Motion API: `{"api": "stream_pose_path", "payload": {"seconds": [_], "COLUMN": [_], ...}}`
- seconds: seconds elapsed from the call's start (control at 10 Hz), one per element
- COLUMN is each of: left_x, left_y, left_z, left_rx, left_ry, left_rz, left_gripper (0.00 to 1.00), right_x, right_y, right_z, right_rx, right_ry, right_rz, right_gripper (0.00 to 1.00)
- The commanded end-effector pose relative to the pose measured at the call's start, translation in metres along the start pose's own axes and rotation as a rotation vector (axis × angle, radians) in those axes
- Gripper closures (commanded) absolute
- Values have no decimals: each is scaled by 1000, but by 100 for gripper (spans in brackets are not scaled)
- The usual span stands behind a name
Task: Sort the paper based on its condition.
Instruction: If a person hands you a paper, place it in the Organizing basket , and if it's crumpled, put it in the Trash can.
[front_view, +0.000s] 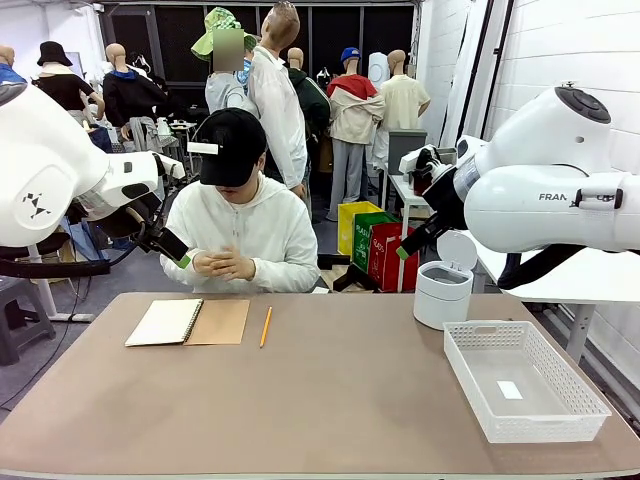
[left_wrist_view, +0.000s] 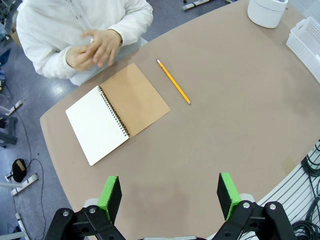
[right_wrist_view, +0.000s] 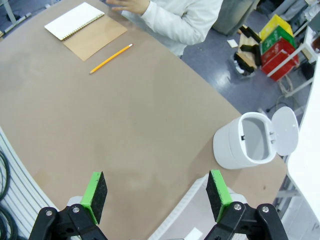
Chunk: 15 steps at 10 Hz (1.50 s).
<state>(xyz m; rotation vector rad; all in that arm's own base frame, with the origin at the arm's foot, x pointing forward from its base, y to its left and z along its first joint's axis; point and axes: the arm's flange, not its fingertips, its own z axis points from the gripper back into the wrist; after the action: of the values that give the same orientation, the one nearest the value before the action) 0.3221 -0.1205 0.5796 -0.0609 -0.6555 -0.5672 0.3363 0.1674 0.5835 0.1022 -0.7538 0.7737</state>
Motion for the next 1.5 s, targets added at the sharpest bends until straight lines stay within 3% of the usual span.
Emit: {"api": "stream_pose_path", "payload": {"seconds": [0.0,1.4], "left_x": [0,0], "left_y": [0,0], "left_z": [-1,-1], "left_rx": [-1,-1], "left_ry": [-2,-2], "left_rz": [3,3], "left_gripper": [0,0], "right_x": [0,0], "right_y": [0,0], "right_z": [-1,-1], "right_rx": [4,4], "right_ry": [-1,-1], "right_rz": [-2,-2], "right_gripper": [0,0]}}
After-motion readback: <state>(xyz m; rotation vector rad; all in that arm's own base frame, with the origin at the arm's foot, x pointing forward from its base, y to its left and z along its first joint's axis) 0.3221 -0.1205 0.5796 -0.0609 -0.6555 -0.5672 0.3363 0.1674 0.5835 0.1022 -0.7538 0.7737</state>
